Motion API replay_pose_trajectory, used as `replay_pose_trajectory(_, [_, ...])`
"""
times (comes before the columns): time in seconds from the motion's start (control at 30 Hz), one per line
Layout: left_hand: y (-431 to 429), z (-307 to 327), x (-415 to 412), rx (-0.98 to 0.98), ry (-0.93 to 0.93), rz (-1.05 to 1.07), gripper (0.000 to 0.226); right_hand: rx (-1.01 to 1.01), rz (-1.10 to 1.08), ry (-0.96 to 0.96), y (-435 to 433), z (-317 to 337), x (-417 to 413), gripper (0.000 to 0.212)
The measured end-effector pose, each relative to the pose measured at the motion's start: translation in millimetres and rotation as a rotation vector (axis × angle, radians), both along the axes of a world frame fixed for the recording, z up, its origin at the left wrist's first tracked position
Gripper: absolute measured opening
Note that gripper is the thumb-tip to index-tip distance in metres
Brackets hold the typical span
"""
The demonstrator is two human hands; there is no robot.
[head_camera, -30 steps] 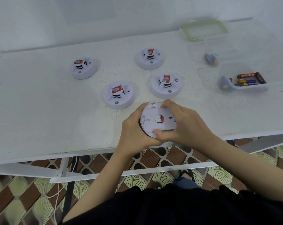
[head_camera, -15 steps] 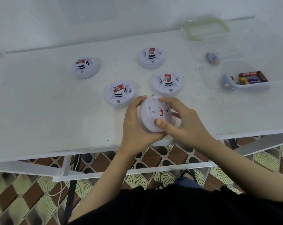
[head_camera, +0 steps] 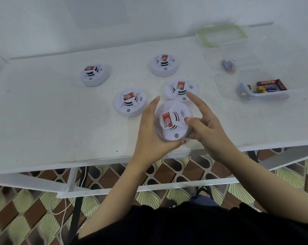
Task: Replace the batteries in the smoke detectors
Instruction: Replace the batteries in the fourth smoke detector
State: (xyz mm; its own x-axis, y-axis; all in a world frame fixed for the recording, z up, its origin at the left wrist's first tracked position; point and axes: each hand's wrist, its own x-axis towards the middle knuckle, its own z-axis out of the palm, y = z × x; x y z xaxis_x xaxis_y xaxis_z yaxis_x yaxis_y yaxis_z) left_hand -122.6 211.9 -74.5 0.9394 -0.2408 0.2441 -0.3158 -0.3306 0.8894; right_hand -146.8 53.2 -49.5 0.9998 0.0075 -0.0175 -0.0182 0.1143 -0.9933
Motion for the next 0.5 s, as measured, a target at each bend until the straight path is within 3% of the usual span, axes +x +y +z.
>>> replay_pose_trajectory(0.23, [5.3,-10.3,4.8,0.000,0.136,-0.035,0.108,0.228,0.033,0.124,-8.9,-17.6,2.5,0.053])
replay_pose_trajectory(0.5, [3.8,-6.2,1.7,-0.054,0.121,-0.005,0.092,0.023,0.115,0.058,-8.8,-17.9,1.1,0.085])
